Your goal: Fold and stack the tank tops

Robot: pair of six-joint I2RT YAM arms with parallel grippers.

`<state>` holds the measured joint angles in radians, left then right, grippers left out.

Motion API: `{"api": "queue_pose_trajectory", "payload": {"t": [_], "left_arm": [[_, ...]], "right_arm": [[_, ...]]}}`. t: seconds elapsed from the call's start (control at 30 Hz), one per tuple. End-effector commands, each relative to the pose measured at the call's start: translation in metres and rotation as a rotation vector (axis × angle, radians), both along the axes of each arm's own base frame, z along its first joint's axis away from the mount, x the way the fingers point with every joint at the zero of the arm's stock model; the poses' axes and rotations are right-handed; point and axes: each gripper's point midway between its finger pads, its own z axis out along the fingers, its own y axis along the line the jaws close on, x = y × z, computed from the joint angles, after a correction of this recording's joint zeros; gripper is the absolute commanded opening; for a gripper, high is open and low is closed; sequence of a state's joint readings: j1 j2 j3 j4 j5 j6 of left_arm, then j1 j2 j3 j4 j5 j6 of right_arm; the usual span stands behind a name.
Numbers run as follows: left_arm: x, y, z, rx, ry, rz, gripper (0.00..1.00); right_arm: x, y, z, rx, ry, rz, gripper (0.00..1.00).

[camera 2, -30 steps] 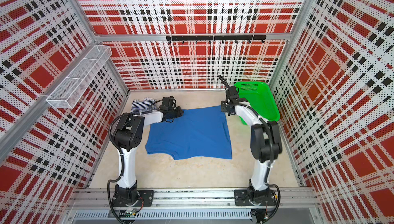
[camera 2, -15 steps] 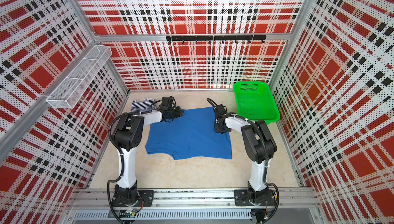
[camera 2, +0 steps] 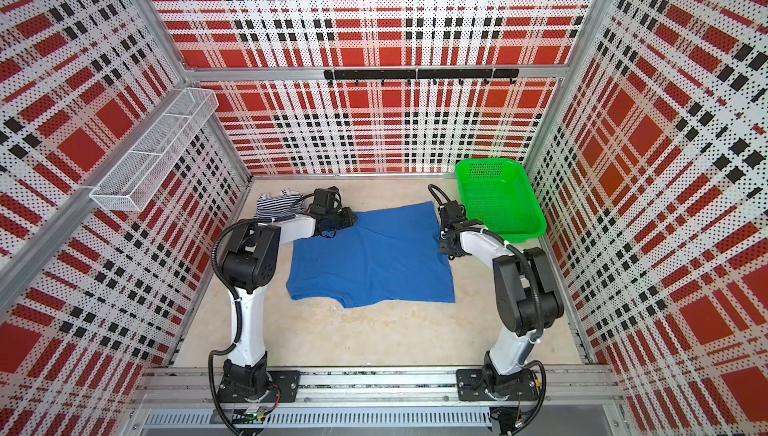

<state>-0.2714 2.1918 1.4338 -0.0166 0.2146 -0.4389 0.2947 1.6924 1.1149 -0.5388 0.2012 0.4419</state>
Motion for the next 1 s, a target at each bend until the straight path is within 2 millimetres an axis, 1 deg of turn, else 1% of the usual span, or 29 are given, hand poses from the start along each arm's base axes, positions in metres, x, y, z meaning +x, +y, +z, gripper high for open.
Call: {"api": "queue_pose_trajectory", "payload": {"t": [0.0, 0.03, 0.13, 0.2, 0.23, 0.27, 0.3, 0.33, 0.4, 0.47, 0.5, 0.57, 0.63, 0.7, 0.73, 0.8, 0.83, 0.87, 0.93, 0.97], "left_arm": [[0.003, -0.009, 0.02, 0.003, -0.022, -0.037, 0.39], [0.005, -0.011, 0.026, 0.002, -0.032, -0.041, 0.39], [0.007, -0.015, 0.042, 0.002, -0.051, -0.052, 0.39], [0.005, -0.015, 0.05, 0.005, -0.057, -0.055, 0.41], [0.004, -0.013, 0.057, 0.005, -0.069, -0.055, 0.42], [0.001, -0.012, 0.063, 0.008, -0.078, -0.057, 0.44], [-0.001, -0.011, 0.074, 0.009, -0.095, -0.057, 0.46], [-0.006, -0.009, 0.086, 0.016, -0.11, -0.055, 0.5], [-0.017, -0.005, 0.115, 0.034, -0.148, -0.04, 0.55], [-0.039, 0.003, 0.135, 0.069, -0.154, -0.014, 0.57], [-0.056, 0.004, 0.141, 0.071, -0.14, -0.009, 0.57], [-0.095, 0.004, 0.139, 0.067, -0.091, -0.021, 0.57], [-0.144, 0.004, 0.119, 0.08, -0.001, -0.032, 0.57], [-0.189, 0.007, 0.095, 0.072, 0.096, -0.03, 0.55], [-0.213, 0.007, 0.081, 0.055, 0.148, -0.027, 0.55], [-0.253, 0.007, 0.06, 0.009, 0.234, -0.014, 0.55], [-0.27, 0.006, 0.05, -0.025, 0.28, 0.007, 0.55], [-0.282, 0.005, 0.045, -0.048, 0.302, 0.022, 0.55], [-0.299, -0.001, 0.041, -0.11, 0.321, 0.046, 0.55], [-0.303, -0.002, 0.041, -0.129, 0.324, 0.059, 0.55]], "right_arm": [[-0.005, 0.039, 0.022, 0.124, -0.042, 0.088, 0.2], [-0.005, 0.044, 0.017, 0.132, -0.033, 0.093, 0.19], [-0.003, 0.052, -0.007, 0.155, 0.015, 0.094, 0.18], [-0.004, 0.053, -0.022, 0.162, 0.04, 0.088, 0.18], [-0.006, 0.05, -0.028, 0.148, 0.053, 0.08, 0.17], [-0.009, 0.046, -0.027, 0.136, 0.054, 0.068, 0.17], [-0.012, 0.042, -0.024, 0.125, 0.048, 0.059, 0.18], [-0.019, 0.036, -0.019, 0.117, 0.043, 0.046, 0.2], [-0.036, 0.023, -0.009, 0.103, 0.058, 0.023, 0.29], [-0.059, 0.012, -0.003, 0.108, 0.097, 0.006, 0.36], [-0.073, 0.007, -0.001, 0.105, 0.124, 0.0, 0.38], [-0.1, -0.001, 0.0, 0.109, 0.18, -0.014, 0.42], [-0.126, -0.005, -0.004, 0.145, 0.238, -0.033, 0.44], [-0.145, -0.009, -0.008, 0.19, 0.276, -0.046, 0.48], [-0.152, -0.011, -0.01, 0.206, 0.287, -0.054, 0.49], [-0.161, -0.016, -0.011, 0.213, 0.294, -0.067, 0.49], [-0.164, -0.016, -0.013, 0.223, 0.3, -0.071, 0.49], [-0.166, -0.015, -0.015, 0.234, 0.306, -0.069, 0.48], [-0.168, -0.008, -0.017, 0.289, 0.309, -0.086, 0.47], [-0.168, -0.006, -0.019, 0.305, 0.307, -0.088, 0.46]]}}
